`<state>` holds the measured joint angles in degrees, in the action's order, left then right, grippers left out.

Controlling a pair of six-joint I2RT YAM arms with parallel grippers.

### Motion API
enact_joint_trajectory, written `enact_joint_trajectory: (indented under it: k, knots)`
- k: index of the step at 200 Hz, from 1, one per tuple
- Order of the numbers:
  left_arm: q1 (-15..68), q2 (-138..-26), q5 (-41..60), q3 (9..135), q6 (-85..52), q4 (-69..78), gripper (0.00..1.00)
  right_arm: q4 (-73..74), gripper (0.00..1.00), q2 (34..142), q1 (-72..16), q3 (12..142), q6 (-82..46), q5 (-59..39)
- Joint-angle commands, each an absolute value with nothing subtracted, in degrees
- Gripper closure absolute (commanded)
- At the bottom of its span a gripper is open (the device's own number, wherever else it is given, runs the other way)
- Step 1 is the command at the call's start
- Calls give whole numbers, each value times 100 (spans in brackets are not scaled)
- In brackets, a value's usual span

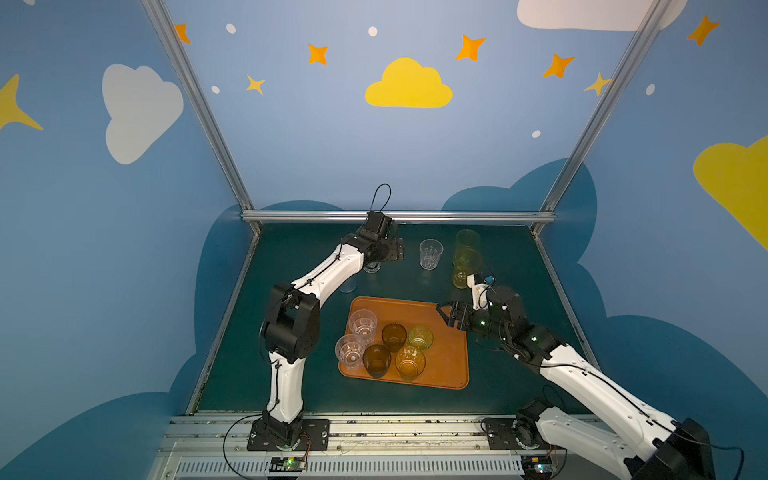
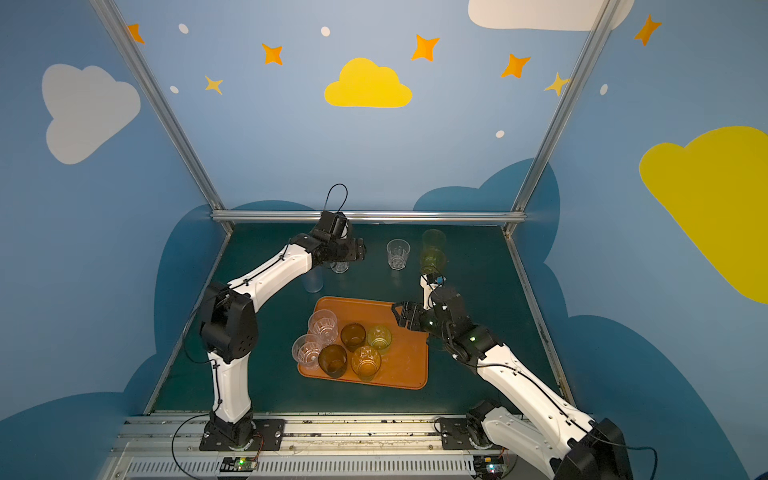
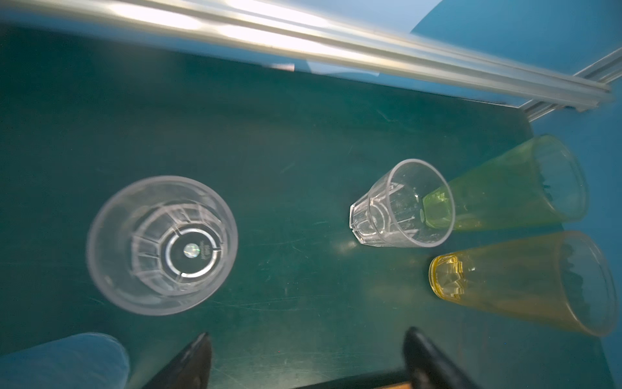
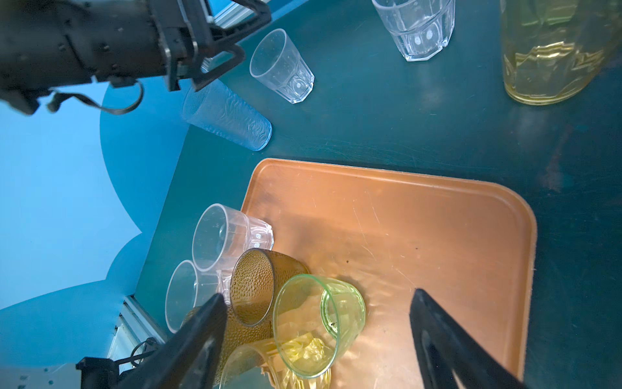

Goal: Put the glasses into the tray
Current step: 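Raise the right gripper off the tray while the left reaches to a clear faceted glass, then close the left gripper on the clear faceted glass rim and lift it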

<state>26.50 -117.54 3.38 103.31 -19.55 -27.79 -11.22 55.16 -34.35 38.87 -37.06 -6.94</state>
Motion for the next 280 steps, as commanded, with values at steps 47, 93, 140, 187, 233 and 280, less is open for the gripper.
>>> enact_joint_trajectory:
  k: [47,93,140,187,233,280]
  knots:
    - [2428,-12521,42,11484,-1599,-3841,35,-721,16,5282,-3393,3546,-3731,-695]
    - [2350,-12752,0,11707,-1503,-3973,46,-657,16,5394,-3400,3510,-3809,-721]
    - [2322,-12995,-40,11906,-1445,-4063,48,-659,16,5337,-3393,3452,-3920,-659]
    - [2327,-13239,-87,12217,-1338,-4208,53,-730,16,5335,-3396,3436,-3981,-616]
    - [2317,-13482,-185,12509,-1288,-4428,61,-747,16,5360,-3398,3430,-4051,-580]
    - [2320,-13530,-202,12505,-1265,-4378,67,-790,16,5396,-3384,3423,-4113,-563]
